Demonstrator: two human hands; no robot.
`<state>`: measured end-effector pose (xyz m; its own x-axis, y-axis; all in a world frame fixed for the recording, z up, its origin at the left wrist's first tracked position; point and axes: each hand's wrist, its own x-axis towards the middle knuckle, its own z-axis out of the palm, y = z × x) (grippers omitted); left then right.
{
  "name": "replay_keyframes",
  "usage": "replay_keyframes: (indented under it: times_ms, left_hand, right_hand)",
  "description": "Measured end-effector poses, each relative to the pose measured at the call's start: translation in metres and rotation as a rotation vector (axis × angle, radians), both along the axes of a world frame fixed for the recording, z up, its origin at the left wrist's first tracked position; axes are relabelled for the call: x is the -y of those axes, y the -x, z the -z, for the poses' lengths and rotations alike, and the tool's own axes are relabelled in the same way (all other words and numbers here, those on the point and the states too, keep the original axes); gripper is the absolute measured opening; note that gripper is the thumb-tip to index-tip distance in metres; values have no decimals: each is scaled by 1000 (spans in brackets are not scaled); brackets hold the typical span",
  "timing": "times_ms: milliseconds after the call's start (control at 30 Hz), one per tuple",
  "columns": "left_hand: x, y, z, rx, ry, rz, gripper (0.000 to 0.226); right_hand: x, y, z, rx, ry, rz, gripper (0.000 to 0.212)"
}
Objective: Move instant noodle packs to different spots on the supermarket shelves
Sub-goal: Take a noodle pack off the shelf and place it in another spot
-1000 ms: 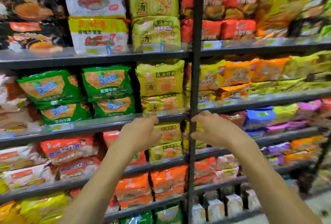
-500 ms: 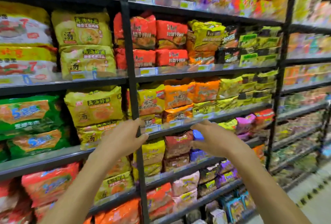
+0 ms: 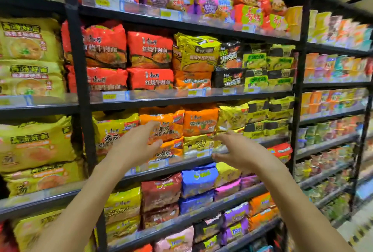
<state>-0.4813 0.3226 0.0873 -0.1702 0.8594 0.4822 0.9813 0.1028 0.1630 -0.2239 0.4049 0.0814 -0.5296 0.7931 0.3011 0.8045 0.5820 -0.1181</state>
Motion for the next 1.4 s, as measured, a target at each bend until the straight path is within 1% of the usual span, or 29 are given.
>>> replay_keyframes:
  times_ms: [167,367,567,733,900,1033,1133,1300,1400]
  left_hand:
    - [-51,-8,-16,80,-130,13,60]
    - [-122,-1,-44,8,-142,-13,61]
    - [-200,14,-79,40,-306,95,58]
    - [-254,13,-99,69,-519,176,66]
    - [-300,13,-114,109,-649,204,79]
    - [-334,21,-125,100,-751,231,81]
    - [-349,24,-131,78,-813,199,84]
    - [-358,28,-144,25,-841,149,92]
    - [-362,28,-154,-10,-810,114,97]
  right_hand:
    - [-60,-10,-11,-58,-47,4,62]
    - [-132,1,-37,-39,-64,22,61]
    - [-208,19,-76,-54,-140,-12,61]
    - [-267,33,-100,-208,-266,-74,64]
    - [-316,33,-118,-402,-389,-172,73]
    - [-363,39,-136,-566,-432,-291,82]
    - [-396,48,-149,-711,-482,-378,87]
    - [-425,64,-173,-825,-542,-532,91]
    - [-433,70,-179,-815,-555,-583,96]
